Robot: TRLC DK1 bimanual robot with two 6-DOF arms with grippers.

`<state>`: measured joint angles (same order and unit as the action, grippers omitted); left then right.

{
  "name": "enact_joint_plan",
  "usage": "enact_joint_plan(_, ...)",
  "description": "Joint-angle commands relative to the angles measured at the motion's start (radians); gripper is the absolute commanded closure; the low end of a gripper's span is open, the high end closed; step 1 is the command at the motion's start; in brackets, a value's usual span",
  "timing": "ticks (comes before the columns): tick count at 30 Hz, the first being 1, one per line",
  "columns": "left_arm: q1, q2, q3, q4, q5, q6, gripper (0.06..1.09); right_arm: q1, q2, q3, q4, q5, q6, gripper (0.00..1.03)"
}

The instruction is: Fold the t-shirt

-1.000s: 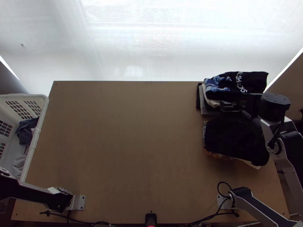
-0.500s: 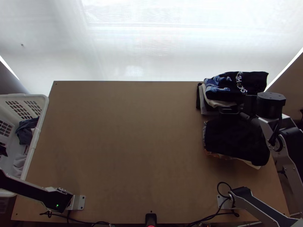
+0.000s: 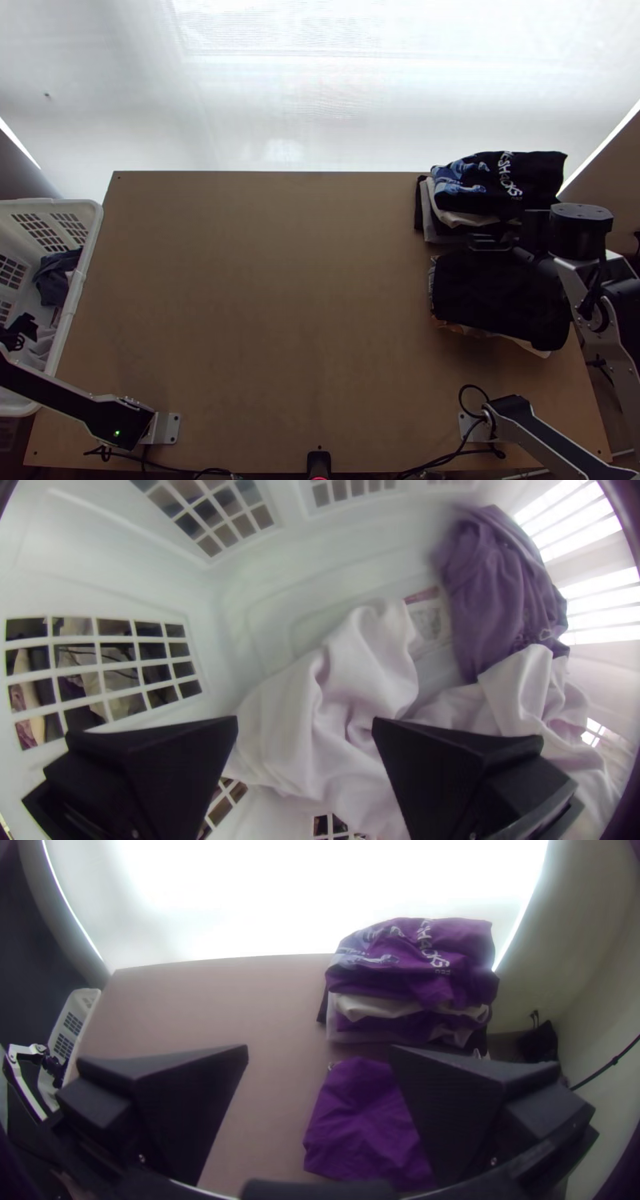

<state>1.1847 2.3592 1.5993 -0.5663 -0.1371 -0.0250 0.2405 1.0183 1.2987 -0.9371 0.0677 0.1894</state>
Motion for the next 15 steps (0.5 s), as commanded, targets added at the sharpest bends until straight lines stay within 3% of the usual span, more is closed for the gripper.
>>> enact_joint_plan(1, -0.011, 0.104, 0.065, 0.039, -0.019, 0.030, 0.11, 0.008, -0.014, 0.008, -0.029, 0.000, 0.002, 0.04)
enact_joint_plan(9, -0.033, 0.196, 0.143, 0.026, -0.036, 0.030, 0.11, 0.006, -0.021, 0.054, -0.072, 0.001, 0.004, 0.04)
enact_joint_plan(11, -0.043, 0.198, 0.140, 0.013, -0.038, 0.030, 0.32, 0.006, -0.021, 0.068, -0.080, 0.001, 0.002, 0.04)
enact_joint_plan(12, -0.045, 0.198, 0.139, 0.014, -0.041, 0.030, 0.48, 0.006, -0.021, 0.074, -0.083, 0.001, 0.004, 0.04)
enact_joint_plan(14, -0.045, 0.207, 0.145, 0.020, -0.061, 0.037, 0.95, 0.006, -0.023, 0.085, -0.083, 0.001, 0.004, 0.04)
enact_joint_plan(15, -0.042, 0.218, 0.156, 0.016, -0.059, 0.065, 1.03, 0.006, -0.023, 0.091, -0.083, 0.001, 0.005, 0.04)
